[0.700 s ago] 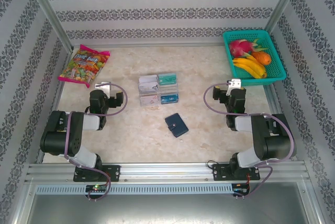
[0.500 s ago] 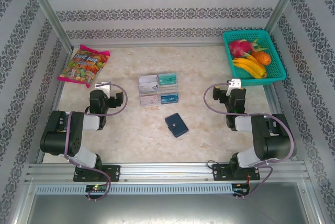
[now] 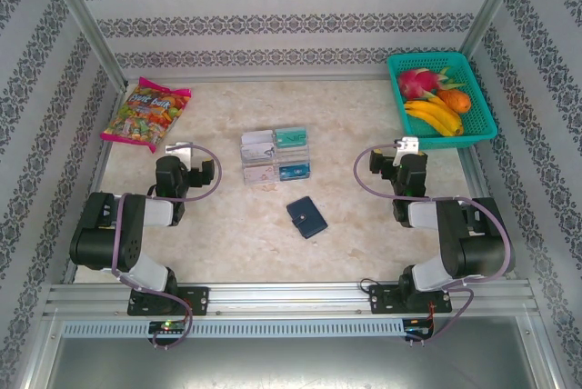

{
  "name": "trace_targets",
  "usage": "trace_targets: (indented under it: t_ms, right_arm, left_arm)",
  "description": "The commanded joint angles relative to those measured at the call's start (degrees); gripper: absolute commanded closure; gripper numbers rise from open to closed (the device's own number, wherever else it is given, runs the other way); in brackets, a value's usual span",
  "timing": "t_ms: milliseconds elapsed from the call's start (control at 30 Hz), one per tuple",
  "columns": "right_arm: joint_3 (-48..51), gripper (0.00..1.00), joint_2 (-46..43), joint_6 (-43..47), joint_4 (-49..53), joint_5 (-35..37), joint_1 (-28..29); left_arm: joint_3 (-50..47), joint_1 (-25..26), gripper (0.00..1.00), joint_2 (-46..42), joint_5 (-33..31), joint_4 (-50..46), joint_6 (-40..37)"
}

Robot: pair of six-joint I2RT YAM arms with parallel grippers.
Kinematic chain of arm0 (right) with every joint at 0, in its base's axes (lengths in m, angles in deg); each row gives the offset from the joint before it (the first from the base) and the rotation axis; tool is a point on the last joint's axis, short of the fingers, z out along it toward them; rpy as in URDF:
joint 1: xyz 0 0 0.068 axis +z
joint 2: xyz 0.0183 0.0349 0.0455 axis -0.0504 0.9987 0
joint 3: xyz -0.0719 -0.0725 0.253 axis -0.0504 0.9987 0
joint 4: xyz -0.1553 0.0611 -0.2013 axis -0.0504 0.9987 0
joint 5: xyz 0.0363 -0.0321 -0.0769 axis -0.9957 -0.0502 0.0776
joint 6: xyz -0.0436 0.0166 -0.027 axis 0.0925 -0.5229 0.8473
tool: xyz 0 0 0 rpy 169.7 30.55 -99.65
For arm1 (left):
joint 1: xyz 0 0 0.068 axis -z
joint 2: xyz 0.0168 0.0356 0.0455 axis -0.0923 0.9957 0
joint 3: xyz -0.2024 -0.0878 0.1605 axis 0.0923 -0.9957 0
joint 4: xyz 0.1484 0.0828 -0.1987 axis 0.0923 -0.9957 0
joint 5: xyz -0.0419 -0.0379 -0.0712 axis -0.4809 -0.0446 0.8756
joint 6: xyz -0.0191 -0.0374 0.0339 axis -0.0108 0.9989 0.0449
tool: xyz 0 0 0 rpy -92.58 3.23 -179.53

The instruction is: Put the credit cards into the card holder

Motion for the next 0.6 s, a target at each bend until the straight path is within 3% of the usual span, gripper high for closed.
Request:
trace_targets:
  t_ms: [0, 400, 467, 567]
  right_arm:
    - [-1.1, 0.02, 0.4, 0.3, -1.4, 0.1, -0.4]
    - [-1.1, 0.02, 0.3, 0.3, -1.4, 0.2, -0.3]
    - [-2.5, 0.02, -2.3, 0.5, 2.2, 0.4, -0.2]
    - [-10.1, 0.02, -9.7, -0.7, 21.9, 1.2, -0.4]
  left_arm:
    - [1.1, -0.5, 0.01, 0.5, 0.0, 2.5, -0.5]
    - [0.9, -0.5, 0.01, 0.3, -0.1, 3.0, -0.5]
    - [3.3, -0.5, 0.01, -3.6, -2.9, -4.7, 0.6]
    - [14.2, -0.8, 0.01, -8.8, -10.0, -27.7, 5.9]
